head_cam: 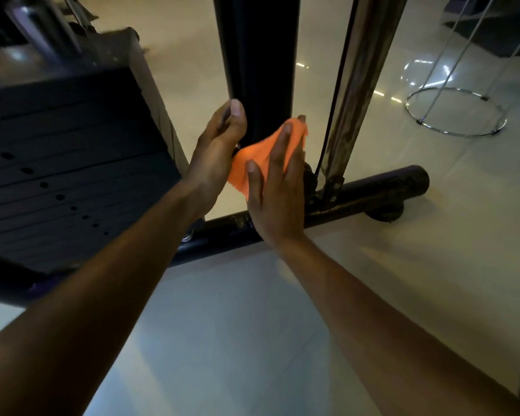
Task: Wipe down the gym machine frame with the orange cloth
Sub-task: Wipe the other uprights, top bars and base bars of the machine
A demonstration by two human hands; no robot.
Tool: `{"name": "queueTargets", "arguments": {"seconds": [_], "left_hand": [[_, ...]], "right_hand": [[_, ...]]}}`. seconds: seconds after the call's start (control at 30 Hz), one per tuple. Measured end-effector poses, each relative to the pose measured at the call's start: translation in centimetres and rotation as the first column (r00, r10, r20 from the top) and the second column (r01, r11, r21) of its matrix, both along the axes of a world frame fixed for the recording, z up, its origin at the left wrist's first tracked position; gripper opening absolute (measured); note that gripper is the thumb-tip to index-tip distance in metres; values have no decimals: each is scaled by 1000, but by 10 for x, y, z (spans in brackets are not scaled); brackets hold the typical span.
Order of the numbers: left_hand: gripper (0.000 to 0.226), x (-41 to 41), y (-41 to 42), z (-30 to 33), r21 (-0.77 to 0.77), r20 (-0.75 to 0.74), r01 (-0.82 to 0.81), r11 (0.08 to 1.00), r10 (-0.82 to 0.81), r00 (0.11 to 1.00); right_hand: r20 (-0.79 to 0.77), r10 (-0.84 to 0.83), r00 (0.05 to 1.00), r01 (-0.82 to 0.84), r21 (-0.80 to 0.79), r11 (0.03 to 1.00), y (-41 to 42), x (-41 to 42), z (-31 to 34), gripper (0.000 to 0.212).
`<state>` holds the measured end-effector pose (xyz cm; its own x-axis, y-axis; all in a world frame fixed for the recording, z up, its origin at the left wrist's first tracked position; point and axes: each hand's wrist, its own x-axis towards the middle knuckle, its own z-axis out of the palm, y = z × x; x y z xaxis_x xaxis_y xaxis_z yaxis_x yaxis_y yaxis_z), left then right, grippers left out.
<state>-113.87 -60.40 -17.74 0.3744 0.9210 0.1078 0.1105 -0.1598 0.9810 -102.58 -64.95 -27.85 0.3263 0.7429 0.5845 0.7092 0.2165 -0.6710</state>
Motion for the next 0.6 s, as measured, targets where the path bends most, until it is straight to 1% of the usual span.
{"name": "queueTargets", "arguments": {"seconds": [0.1, 0.17, 0.27, 0.33, 0.4, 0.5, 0.57, 0.6], "left_hand": [[68, 2, 1, -19, 3, 29, -13, 1000, 13, 1000], [76, 2, 2, -33, -3, 42, -48, 999, 48, 998], [81, 1, 2, -54, -2, -10, -51, 999, 51, 999], [80, -1, 2, -65, -10, -15, -23, 1000, 22, 1000], [79, -3, 3, -70, 3, -17, 3, 1000, -3, 1000], [80, -2, 1, -72, 42, -41, 8, 999, -6, 999], [67, 1, -3, -72, 45, -17, -6, 999, 6, 1000], [58, 2, -4, -72, 37, 3, -14, 999, 14, 1000]], "right_hand": [[114, -5, 993, 8, -28, 1000, -5, 3, -30, 71], [210, 12, 978, 2, -63, 998, -13, 15, -64, 72], [363, 14, 932, 27, -107, 994, -16, 32, -87, 76], [354, 39, 934, 0, -108, 994, -18, 35, -79, 76], [283, 43, 958, -26, -61, 998, -13, 30, -63, 75], [168, -2, 986, 4, -11, 1000, -5, 19, -54, 78], [158, -3, 988, 9, -34, 999, -7, 19, -72, 78], [187, -4, 982, 15, -54, 998, -11, 22, -89, 78]]}}
